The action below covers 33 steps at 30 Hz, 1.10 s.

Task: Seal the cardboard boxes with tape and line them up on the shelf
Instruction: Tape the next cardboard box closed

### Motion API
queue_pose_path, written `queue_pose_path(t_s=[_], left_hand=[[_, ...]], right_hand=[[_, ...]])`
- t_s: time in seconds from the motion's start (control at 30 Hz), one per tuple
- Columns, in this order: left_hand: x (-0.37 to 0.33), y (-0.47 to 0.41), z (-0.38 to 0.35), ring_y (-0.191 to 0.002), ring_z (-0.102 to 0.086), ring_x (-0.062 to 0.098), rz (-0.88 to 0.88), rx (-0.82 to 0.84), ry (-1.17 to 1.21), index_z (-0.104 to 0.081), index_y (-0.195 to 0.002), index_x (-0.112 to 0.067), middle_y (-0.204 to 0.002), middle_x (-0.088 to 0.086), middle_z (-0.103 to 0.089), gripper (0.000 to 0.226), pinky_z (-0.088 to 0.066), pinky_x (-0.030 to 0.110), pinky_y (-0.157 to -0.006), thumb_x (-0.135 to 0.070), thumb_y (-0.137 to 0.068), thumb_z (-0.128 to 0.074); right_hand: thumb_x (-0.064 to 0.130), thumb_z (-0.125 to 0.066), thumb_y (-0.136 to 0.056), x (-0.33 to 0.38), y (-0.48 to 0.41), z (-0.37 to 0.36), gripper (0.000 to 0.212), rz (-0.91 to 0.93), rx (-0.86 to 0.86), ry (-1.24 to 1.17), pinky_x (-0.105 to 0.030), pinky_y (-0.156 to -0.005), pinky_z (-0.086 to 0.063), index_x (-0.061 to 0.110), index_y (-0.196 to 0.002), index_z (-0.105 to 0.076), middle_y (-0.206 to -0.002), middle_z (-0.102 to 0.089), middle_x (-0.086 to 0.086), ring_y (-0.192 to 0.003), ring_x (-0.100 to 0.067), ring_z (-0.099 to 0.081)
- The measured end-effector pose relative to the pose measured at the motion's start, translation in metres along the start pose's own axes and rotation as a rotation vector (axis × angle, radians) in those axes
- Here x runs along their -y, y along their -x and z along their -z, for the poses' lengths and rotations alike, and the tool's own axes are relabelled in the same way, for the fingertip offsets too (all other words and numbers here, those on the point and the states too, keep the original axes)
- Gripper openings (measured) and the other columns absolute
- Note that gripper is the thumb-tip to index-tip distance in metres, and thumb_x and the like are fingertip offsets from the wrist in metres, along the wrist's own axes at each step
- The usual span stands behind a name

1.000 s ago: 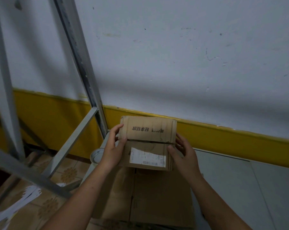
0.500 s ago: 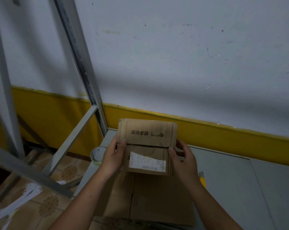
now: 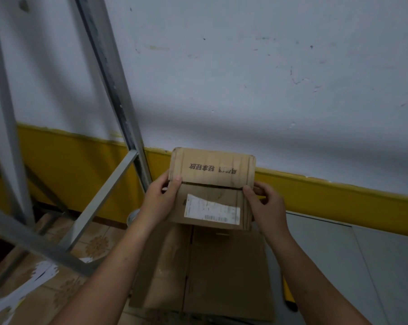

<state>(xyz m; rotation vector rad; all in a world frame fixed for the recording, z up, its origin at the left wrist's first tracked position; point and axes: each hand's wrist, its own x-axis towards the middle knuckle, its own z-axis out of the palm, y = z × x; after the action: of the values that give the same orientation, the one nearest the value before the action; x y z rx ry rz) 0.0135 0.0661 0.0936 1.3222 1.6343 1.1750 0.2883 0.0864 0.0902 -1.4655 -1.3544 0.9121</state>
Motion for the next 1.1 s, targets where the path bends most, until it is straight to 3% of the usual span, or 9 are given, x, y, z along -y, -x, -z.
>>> queue_pose_path(t_s=[0.13, 0.27, 0.43, 0.63, 0.77, 0.87, 0.93, 1.1], left_hand=[[-0.001, 0.002, 0.002, -0.107, -0.072, 0.015, 0.098, 0.039, 0.02, -0.054, -0.15, -0.031, -0.12, -0.005, -0.072, 0.047, -0.063, 0.038, -0.084, -0.05, -0.106, -0.053], [-0.003, -0.003, 0.005, -0.099, -0.074, 0.014, 0.242, 0.102, 0.034, -0.05, -0.148, -0.031, -0.119, -0.001, -0.071, 0.05, -0.061, 0.029, -0.072, -0.054, -0.104, -0.055], [0.008, -0.002, -0.01, -0.106, -0.071, 0.02, 0.332, 0.1, 0.057, -0.047, -0.149, -0.029, -0.121, 0.002, -0.07, 0.055, -0.061, 0.048, -0.094, -0.057, -0.103, -0.055], [0.001, -0.01, -0.017, -0.103, -0.07, 0.023, 0.393, 0.072, 0.157, -0.043, -0.149, -0.03, -0.122, 0.005, -0.066, 0.05, -0.059, 0.041, -0.086, -0.049, -0.105, -0.058], [0.003, -0.012, -0.017, -0.112, -0.064, 0.024, 0.25, 0.015, 0.136, -0.037, -0.153, -0.043, -0.132, 0.002, -0.056, 0.056, -0.059, 0.051, -0.095, -0.039, -0.104, -0.063], [0.008, -0.013, -0.013, -0.118, -0.056, 0.015, 0.072, -0.062, -0.023, -0.051, -0.143, -0.046, -0.14, -0.008, -0.049, 0.045, -0.059, 0.046, -0.093, -0.037, -0.101, -0.067], [0.009, -0.012, -0.013, -0.114, -0.056, 0.007, -0.009, -0.098, -0.111, -0.064, -0.133, -0.041, -0.138, -0.011, -0.054, 0.033, -0.058, 0.042, -0.093, -0.037, -0.101, -0.067], [0.007, -0.013, -0.012, -0.107, -0.059, 0.001, -0.028, -0.082, -0.119, -0.071, -0.128, -0.037, -0.138, -0.011, -0.061, 0.026, -0.055, 0.03, -0.085, -0.038, -0.102, -0.065]], right_hand=[[0.044, -0.07, -0.094, 0.001, 0.0, 0.004, 0.043, -0.042, 0.025, -0.017, -0.03, -0.056, -0.061, 0.02, -0.128, -0.066, -0.104, -0.071, 0.002, -0.083, -0.011, -0.073], [0.045, -0.069, -0.094, -0.002, -0.009, 0.011, 0.038, -0.097, 0.074, -0.002, -0.024, -0.054, -0.054, 0.018, -0.122, -0.068, -0.098, -0.071, 0.001, -0.078, -0.008, -0.071], [0.051, -0.065, -0.096, -0.02, -0.008, 0.004, 0.049, -0.178, 0.104, 0.007, -0.026, -0.059, -0.052, 0.018, -0.131, -0.062, -0.105, -0.068, 0.002, -0.089, -0.012, -0.069], [0.047, -0.064, -0.098, -0.021, -0.016, 0.001, 0.038, -0.221, 0.125, -0.024, -0.02, -0.056, -0.047, 0.022, -0.125, -0.057, -0.103, -0.063, 0.006, -0.086, -0.006, -0.064], [0.046, -0.066, -0.097, -0.02, -0.02, -0.003, 0.04, -0.232, 0.114, -0.054, -0.023, -0.059, -0.05, 0.02, -0.127, -0.058, -0.107, -0.065, 0.001, -0.089, -0.013, -0.067], [0.044, -0.066, -0.097, -0.016, -0.019, -0.005, 0.043, -0.19, 0.094, -0.067, -0.026, -0.065, -0.054, 0.02, -0.132, -0.058, -0.113, -0.067, -0.003, -0.094, -0.016, -0.07], [0.04, -0.068, -0.097, -0.013, -0.015, -0.004, 0.042, -0.134, 0.066, -0.061, -0.021, -0.062, -0.054, 0.022, -0.133, -0.058, -0.114, -0.065, 0.002, -0.095, -0.012, -0.068], [0.033, -0.07, -0.096, -0.008, -0.013, -0.001, 0.04, -0.081, 0.039, -0.051, -0.015, -0.056, -0.053, 0.022, -0.133, -0.061, -0.114, -0.065, 0.006, -0.092, -0.007, -0.067]])
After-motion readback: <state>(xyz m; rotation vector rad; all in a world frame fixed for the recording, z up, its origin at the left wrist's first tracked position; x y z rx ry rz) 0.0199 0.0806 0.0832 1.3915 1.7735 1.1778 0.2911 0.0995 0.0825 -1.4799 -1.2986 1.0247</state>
